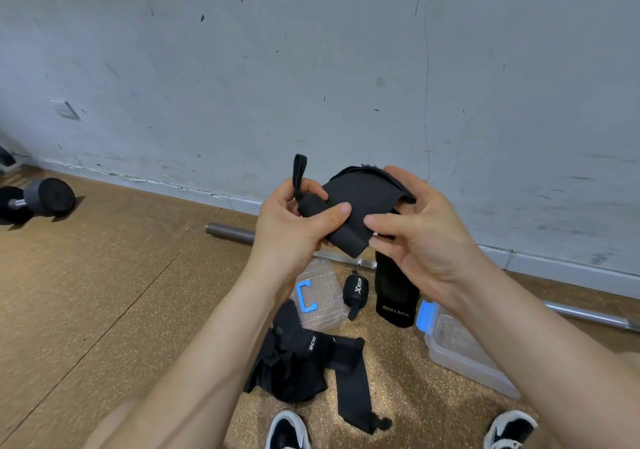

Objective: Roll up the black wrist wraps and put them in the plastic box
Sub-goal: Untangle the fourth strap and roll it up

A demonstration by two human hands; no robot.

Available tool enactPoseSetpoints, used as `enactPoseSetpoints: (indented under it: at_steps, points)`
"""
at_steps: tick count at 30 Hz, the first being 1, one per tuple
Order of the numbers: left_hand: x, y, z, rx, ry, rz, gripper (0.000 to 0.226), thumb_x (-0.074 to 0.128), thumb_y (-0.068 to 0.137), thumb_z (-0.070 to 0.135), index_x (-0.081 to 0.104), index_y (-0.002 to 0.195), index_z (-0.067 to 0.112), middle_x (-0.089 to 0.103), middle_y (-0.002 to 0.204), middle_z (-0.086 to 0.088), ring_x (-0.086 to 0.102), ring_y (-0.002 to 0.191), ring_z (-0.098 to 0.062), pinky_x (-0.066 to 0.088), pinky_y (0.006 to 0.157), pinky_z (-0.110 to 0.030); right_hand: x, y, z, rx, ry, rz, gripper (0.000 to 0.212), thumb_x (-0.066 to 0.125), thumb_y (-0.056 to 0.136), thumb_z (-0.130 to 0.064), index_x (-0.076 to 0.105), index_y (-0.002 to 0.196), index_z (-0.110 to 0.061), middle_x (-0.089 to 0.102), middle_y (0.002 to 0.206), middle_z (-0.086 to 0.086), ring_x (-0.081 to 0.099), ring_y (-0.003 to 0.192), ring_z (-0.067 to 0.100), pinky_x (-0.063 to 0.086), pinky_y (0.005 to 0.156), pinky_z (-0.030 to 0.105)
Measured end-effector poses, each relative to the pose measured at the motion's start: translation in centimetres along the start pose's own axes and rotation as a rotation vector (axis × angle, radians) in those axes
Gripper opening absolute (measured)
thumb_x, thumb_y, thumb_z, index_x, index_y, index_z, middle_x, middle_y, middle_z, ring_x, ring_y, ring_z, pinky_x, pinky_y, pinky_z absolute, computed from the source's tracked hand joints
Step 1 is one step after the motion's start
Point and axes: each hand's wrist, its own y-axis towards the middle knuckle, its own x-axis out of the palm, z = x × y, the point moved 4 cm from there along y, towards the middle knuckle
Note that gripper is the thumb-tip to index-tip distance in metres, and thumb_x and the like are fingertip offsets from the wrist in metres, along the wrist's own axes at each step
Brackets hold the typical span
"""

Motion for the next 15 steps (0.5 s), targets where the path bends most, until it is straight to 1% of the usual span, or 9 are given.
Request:
enactPoseSetpoints:
  at_steps: [2,4,6,8,9,10,12,13,15]
  points:
    - [0.0,0.0,0.0,0.018,0.022,0.011,0.029,0.086,0.071,0.015,0.059,0.077,0.026,0.066,0.074,0.001,0.065,0.072,-0.03,0.054,0.063,-0.05,0.3,-0.2,0.0,-0.001,-0.047,-0.041,0.085,0.062,0.078,0.023,0.035,0.148,-0.018,0.057,0.134,0.014,0.069,0.108,0.028,0.059,0.086,0.043]
    - [0.1,-0.1,0.0,0.031,0.031,0.021,0.029,0.084,0.076,0.011,0.056,0.079,0.021,0.065,0.067,0.003,0.062,0.063,-0.025,0.051,0.054,-0.037,0.6,-0.3,0.1,-0.007,-0.117,-0.08,0.09,0.066,0.076,0.022,0.035,0.146,-0.023,0.056,0.136,0.009,0.07,0.107,0.028,0.058,0.087,0.048]
    - [0.2,-0.2,0.1,0.024,0.03,0.018,0.03,0.082,0.078,0.011,0.053,0.082,0.017,0.064,0.065,0.001,0.059,0.055,-0.021,0.046,0.046,-0.027,0.8,-0.3,0.2,-0.012,-0.195,-0.106,0.086,0.068,0.076,0.022,0.038,0.141,-0.027,0.056,0.135,0.008,0.071,0.104,0.029,0.059,0.086,0.05]
    - [0.1,0.0,0.0,-0.028,-0.016,-0.039,0.033,0.084,0.074,0.016,0.053,0.083,0.017,0.064,0.063,0.0,0.056,0.047,-0.017,0.043,0.042,-0.022,0.9,-0.3,0.3,-0.003,-0.183,-0.118,0.083,0.067,0.076,0.022,0.04,0.14,-0.023,0.056,0.133,0.011,0.072,0.1,0.033,0.061,0.079,0.047]
    - [0.0,0.2,-0.1,-0.072,-0.087,-0.116,0.034,0.087,0.071,0.02,0.055,0.083,0.017,0.064,0.064,-0.001,0.056,0.046,-0.014,0.043,0.042,-0.02,0.8,-0.2,0.4,0.01,-0.149,-0.118,0.083,0.067,0.076,0.022,0.039,0.142,-0.02,0.056,0.134,0.013,0.071,0.1,0.035,0.061,0.076,0.045]
    - [-0.1,0.4,-0.1,-0.113,-0.187,-0.231,0.036,0.09,0.066,0.022,0.06,0.085,0.018,0.065,0.068,-0.002,0.057,0.048,-0.013,0.045,0.043,-0.019,0.6,-0.2,0.4,0.024,-0.103,-0.111,0.084,0.067,0.075,0.022,0.039,0.144,-0.018,0.055,0.135,0.014,0.07,0.102,0.036,0.061,0.073,0.042]
    - [-0.5,0.5,0.0,-0.148,-0.337,-0.451,0.044,0.094,0.059,0.024,0.069,0.095,0.02,0.068,0.082,-0.005,0.064,0.062,-0.014,0.053,0.056,-0.02,0.4,-0.1,0.1,0.055,-0.005,-0.098,0.086,0.069,0.068,0.019,0.042,0.142,-0.015,0.056,0.135,0.017,0.068,0.105,0.036,0.061,0.069,0.038]
    - [-0.7,0.6,0.0,-0.135,-0.355,-0.501,0.048,0.094,0.058,0.024,0.069,0.099,0.02,0.069,0.09,-0.007,0.066,0.07,-0.016,0.055,0.062,-0.023,0.3,-0.1,0.0,0.069,0.032,-0.103,0.088,0.07,0.062,0.015,0.043,0.141,-0.014,0.057,0.133,0.018,0.069,0.104,0.036,0.06,0.068,0.037]
    - [-0.9,0.9,-0.1,-0.087,-0.345,-0.484,0.049,0.095,0.057,0.025,0.069,0.098,0.016,0.069,0.103,-0.012,0.068,0.088,-0.021,0.056,0.073,-0.027,0.3,-0.2,0.1,0.095,0.078,-0.113,0.089,0.071,0.057,0.01,0.044,0.14,-0.01,0.062,0.127,0.019,0.071,0.1,0.033,0.06,0.069,0.037]
